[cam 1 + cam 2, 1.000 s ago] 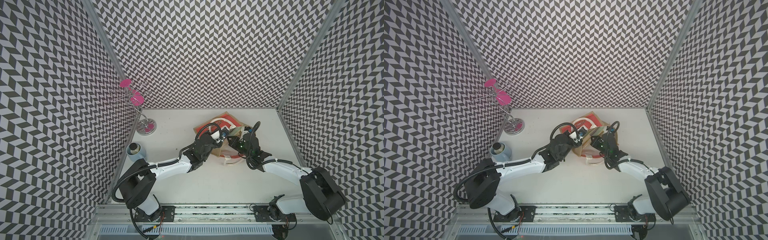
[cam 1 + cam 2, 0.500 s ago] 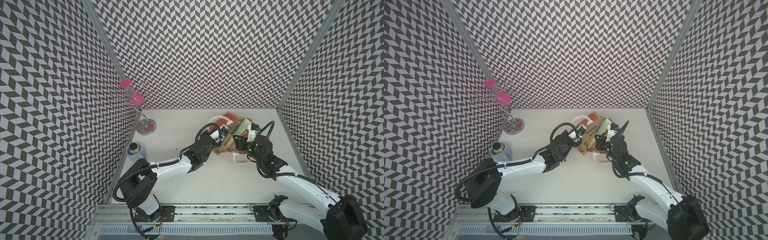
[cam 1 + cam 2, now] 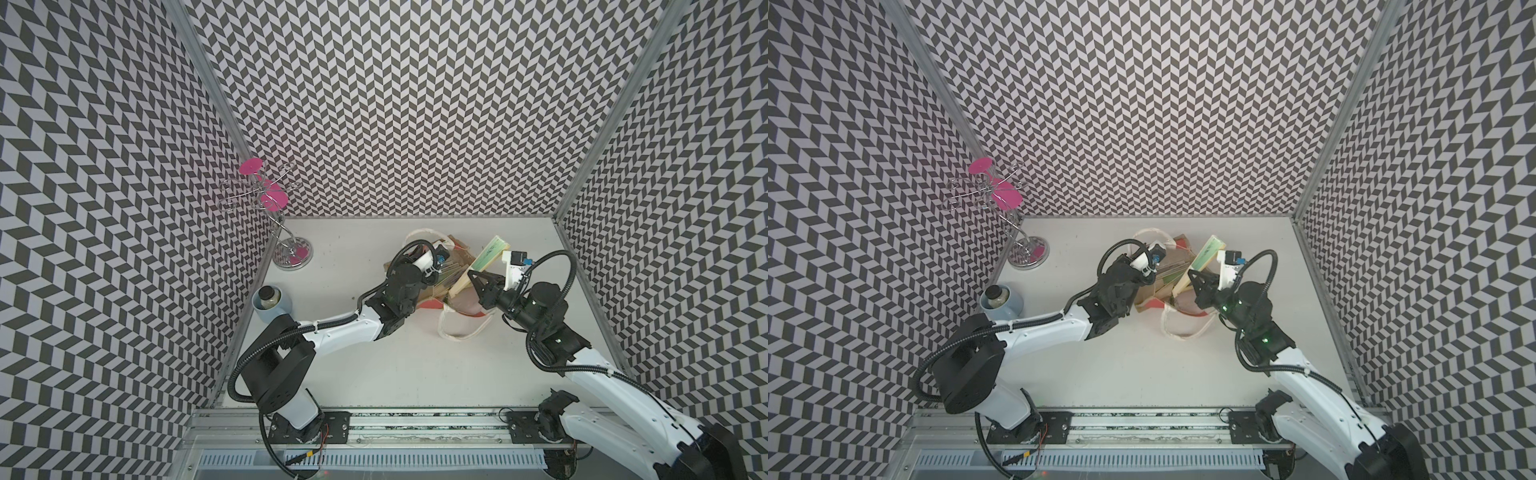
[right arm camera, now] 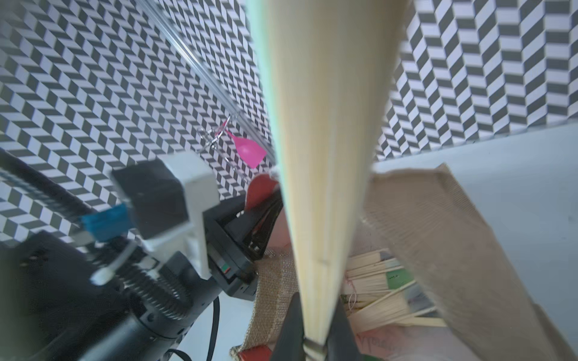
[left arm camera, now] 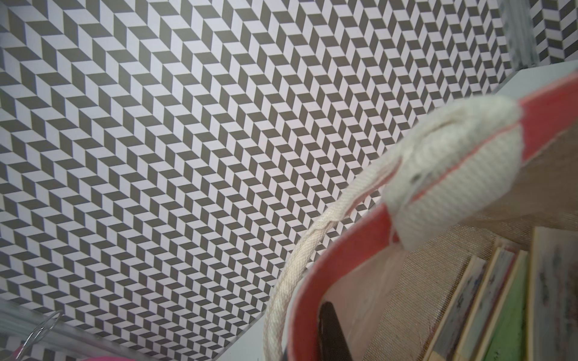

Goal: Take out the folding fans from the tote bags
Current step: Pick up the folding fan from the canvas bag, then place the folding fan at the center of the board.

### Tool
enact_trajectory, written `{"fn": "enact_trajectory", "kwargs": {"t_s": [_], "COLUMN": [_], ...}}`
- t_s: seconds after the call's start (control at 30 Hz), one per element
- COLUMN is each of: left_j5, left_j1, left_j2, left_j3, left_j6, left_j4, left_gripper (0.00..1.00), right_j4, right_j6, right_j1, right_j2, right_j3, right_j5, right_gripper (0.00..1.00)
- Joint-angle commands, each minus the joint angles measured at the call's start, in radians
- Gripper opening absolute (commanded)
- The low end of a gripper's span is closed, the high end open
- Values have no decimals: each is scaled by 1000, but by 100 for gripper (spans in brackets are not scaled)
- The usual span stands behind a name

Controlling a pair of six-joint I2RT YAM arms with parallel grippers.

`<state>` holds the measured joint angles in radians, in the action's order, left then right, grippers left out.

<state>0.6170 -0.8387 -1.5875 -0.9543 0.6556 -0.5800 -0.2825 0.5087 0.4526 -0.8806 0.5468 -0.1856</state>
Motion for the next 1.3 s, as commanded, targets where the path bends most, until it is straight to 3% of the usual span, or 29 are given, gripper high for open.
{"fn": "enact_trajectory", "kwargs": {"t_s": [0.0,0.3,0.57,0.7,0.8,0.9,1.07,1.27], "left_j5": [50,92,-81,-258,-263,-294,-348,-343], "left_j1": [44,89,165,207,259,298,295,268], "left_j2": [28,51,152,239,256,276,297,306], "left_j3": [-25,67,192,274,253,237,257,349], "left_j6": [50,237,304,446,484,501,480,452], "left_j4": [-37,-156,-164,-120,-87,-48,-1,-71], "left_gripper": [0,0,0,0,0,0,0,0], "right_j4": [2,116,178,182,166,122,124,196], "right_j6": [-33,-10,34,31,10,21,-4,-84], "right_j1": [-51,-249,-457,-472,-475,-470,-425,-303], "right_j2": [52,60,-185,-357,-472,-566,-718,-911], "right_j3": [44,167,230,248,279,295,358,523], "right_j5": [29,-5,-119,-192,-345,-423,-446,-449], "right_gripper": [0,0,0,0,0,0,0,0]}}
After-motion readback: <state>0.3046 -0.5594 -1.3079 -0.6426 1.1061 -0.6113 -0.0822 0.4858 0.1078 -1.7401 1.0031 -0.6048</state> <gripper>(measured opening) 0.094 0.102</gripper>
